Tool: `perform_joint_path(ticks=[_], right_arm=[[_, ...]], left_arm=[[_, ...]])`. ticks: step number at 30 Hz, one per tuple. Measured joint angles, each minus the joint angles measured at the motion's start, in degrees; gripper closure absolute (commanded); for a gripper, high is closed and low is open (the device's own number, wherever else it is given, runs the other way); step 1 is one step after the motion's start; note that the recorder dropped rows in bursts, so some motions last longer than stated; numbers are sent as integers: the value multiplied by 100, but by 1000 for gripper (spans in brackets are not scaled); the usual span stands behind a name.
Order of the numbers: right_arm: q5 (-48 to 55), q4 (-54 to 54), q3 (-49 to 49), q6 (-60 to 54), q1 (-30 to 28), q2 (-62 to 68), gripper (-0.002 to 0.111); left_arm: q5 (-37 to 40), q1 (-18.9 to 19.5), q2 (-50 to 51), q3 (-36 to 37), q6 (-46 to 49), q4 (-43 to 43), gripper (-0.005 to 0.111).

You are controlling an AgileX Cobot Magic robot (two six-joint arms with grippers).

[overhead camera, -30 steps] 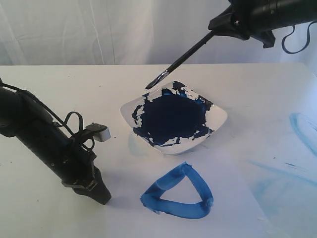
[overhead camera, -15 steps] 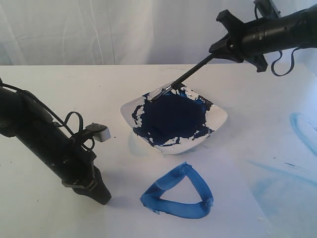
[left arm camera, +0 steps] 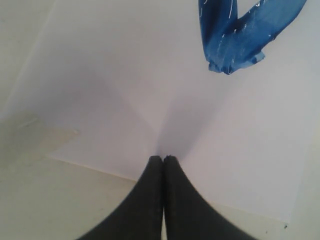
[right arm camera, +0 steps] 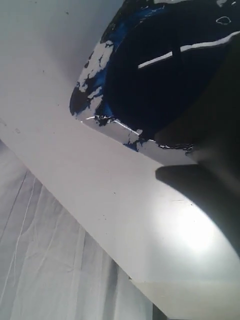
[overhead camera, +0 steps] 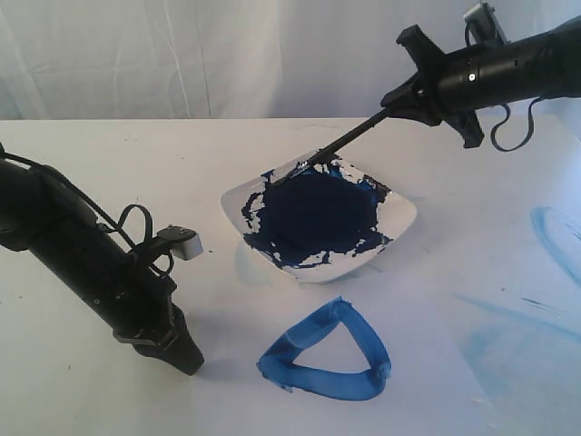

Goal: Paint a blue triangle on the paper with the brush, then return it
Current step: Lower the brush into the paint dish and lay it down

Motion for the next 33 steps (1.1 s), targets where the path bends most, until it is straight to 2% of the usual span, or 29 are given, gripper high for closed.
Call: perform_joint_path(ticks=[11,16,33], right_arm=[[-53,0,-3,378,-32,437,108],[51,0,-3,636,-221,563,108],[233,127,-3,836,-353,985,108]], left_arm=[[0,0,0,0,0,0,107],[0,0,0,0,0,0,107],[0,0,0,0,0,0,107]])
